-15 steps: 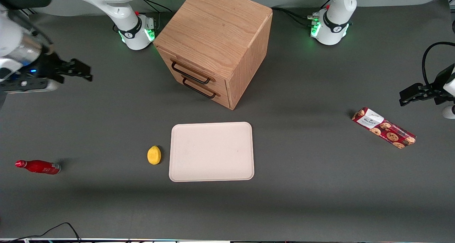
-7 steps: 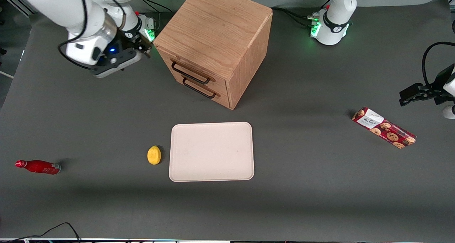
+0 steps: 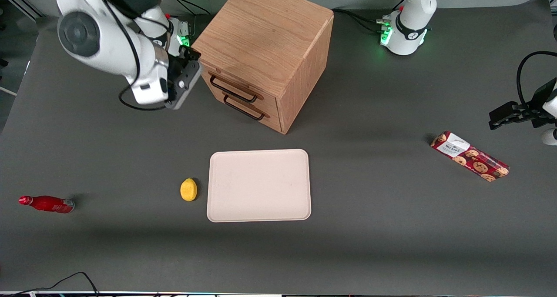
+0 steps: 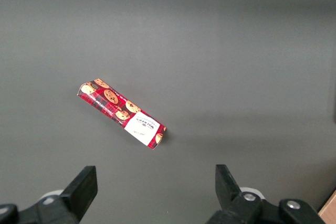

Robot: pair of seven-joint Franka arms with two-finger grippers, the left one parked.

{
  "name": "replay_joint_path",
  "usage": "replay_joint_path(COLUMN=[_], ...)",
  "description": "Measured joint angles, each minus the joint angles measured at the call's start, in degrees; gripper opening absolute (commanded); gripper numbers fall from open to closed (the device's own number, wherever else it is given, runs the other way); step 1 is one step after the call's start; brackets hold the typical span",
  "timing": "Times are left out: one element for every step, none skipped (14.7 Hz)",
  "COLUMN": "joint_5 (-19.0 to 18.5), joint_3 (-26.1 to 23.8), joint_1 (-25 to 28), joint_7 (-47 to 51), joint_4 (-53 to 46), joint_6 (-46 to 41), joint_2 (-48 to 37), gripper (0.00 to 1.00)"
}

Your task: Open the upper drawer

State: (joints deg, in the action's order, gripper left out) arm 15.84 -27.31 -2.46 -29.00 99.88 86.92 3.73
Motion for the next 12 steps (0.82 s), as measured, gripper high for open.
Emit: replay_joint_path(joint_5=[0.16, 0.26, 0.32, 0.5, 1.39, 2.82, 3.99, 4.59, 4.92, 5.12, 5.27, 5.36], joint_3=[0.01, 0.02, 0.03, 0.03, 0.07, 0.21, 0.44, 0.64, 0.68, 0.64, 0.59, 0.53], joint_1=[-0.1, -0.19, -0.21, -0.21, -0.23, -0.32, -0.4, -0.45, -0.48, -0.45, -0.4, -0.34], joint_7=[-1.26, -1.92, -2.15, -2.15, -2.15, -2.15, -2.15, -2.15, -2.15, -2.15, -2.1, -1.93], joint_4=[-0.02, -0.05, -0.05, -0.01, 0.27, 1.06, 2.22, 3.47, 4.56, 5.37, 6.04, 6.69], joint_6=[0.72, 1.26, 1.97, 2.36, 2.64, 3.08, 3.47, 4.5, 5.75, 6.96, 8.0, 9.05], joint_2=[1.42, 2.71, 3.94, 5.06, 6.02, 6.69, 7.13, 7.3, 7.31, 7.3, 7.3, 7.3], gripper=[1.0, 1.0, 1.0, 1.0, 1.0, 1.0, 1.0, 1.0, 1.0, 1.0, 1.0, 1.0])
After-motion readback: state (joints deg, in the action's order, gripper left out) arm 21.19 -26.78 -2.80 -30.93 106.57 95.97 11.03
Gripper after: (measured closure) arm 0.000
